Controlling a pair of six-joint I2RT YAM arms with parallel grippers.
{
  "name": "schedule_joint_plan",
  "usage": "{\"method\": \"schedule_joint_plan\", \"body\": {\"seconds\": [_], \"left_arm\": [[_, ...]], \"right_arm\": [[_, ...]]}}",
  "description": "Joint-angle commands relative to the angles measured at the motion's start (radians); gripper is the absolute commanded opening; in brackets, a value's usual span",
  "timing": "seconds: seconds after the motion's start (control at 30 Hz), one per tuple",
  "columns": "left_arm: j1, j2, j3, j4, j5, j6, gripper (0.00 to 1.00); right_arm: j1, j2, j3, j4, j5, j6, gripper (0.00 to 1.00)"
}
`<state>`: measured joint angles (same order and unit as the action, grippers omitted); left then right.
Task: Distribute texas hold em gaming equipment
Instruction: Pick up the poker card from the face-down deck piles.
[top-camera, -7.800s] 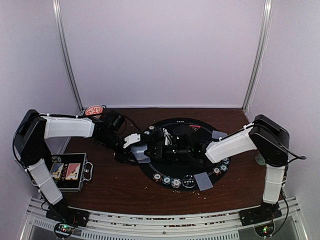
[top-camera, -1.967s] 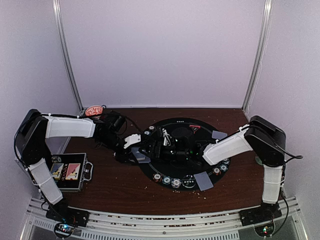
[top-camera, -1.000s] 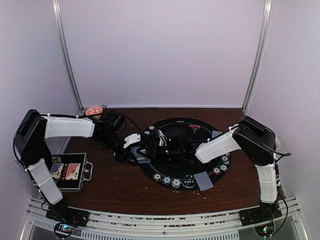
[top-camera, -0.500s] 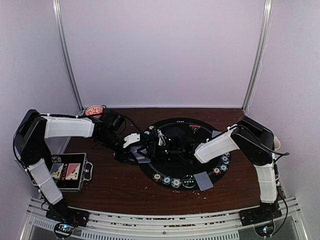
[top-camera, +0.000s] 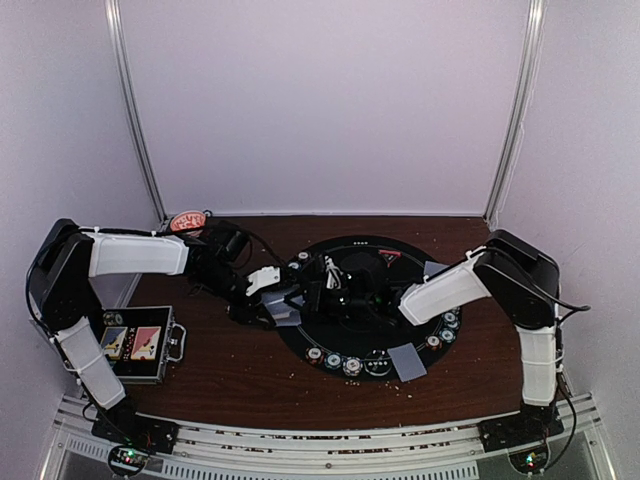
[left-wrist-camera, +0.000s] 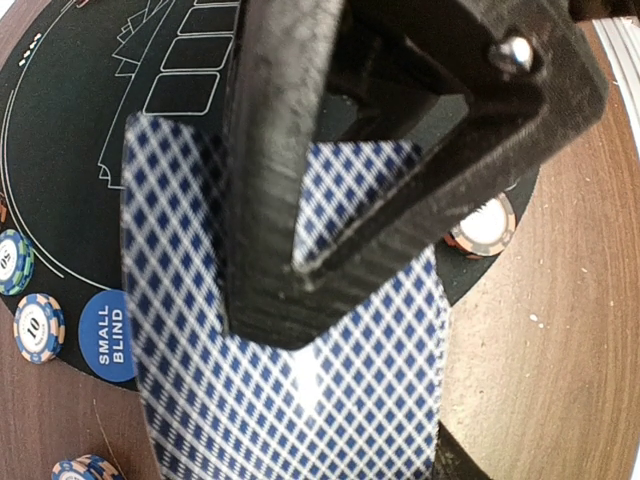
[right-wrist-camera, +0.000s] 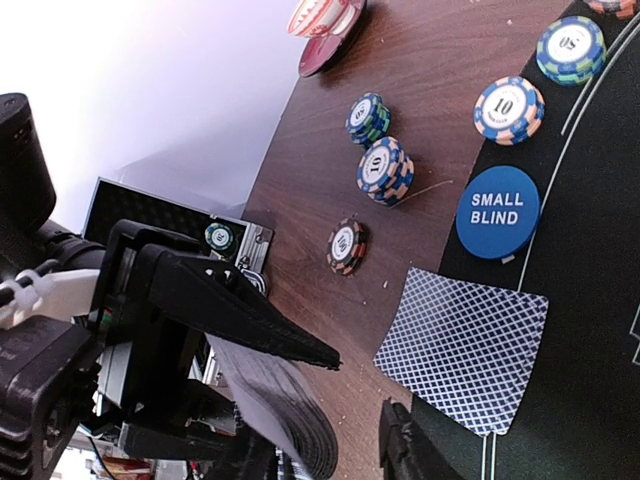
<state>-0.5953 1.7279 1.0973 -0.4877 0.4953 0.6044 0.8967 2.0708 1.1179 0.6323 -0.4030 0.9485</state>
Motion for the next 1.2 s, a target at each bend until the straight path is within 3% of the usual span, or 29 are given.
{"method": "schedule_joint_plan", "body": {"seconds": [0.0, 0.3, 0.53, 0.87, 1.07, 1.17], "left_arm": [[-0.003, -0.001, 0.005, 0.005, 0.052, 0.018, 0.49], [-0.003, 0.004, 0.007, 0.006, 0.048, 0.017, 0.49], [-0.003, 0.008, 0.009, 0.006, 0.047, 0.015, 0.49], [-0.002, 0.015, 0.009, 0.014, 0.033, 0.006, 0.49], [0.003, 0.021, 0.013, 0.015, 0.024, 0.0, 0.48], [0.016, 0.021, 0.018, 0.015, 0.024, -0.005, 0.48]], "right_arm": [[-0.012, -0.048, -0.026, -0.013, 0.055, -0.016, 0.3], [0.008, -0.105, -0.044, -0.04, 0.088, -0.04, 0.18], [0.023, -0.135, -0.054, -0.043, 0.098, -0.052, 0.0], [0.022, -0.199, -0.093, -0.07, 0.126, -0.089, 0.0], [-0.025, -0.315, -0.127, -0.199, 0.213, -0.217, 0.0], [-0.049, -0.381, -0.127, -0.311, 0.328, -0.344, 0.0]]}}
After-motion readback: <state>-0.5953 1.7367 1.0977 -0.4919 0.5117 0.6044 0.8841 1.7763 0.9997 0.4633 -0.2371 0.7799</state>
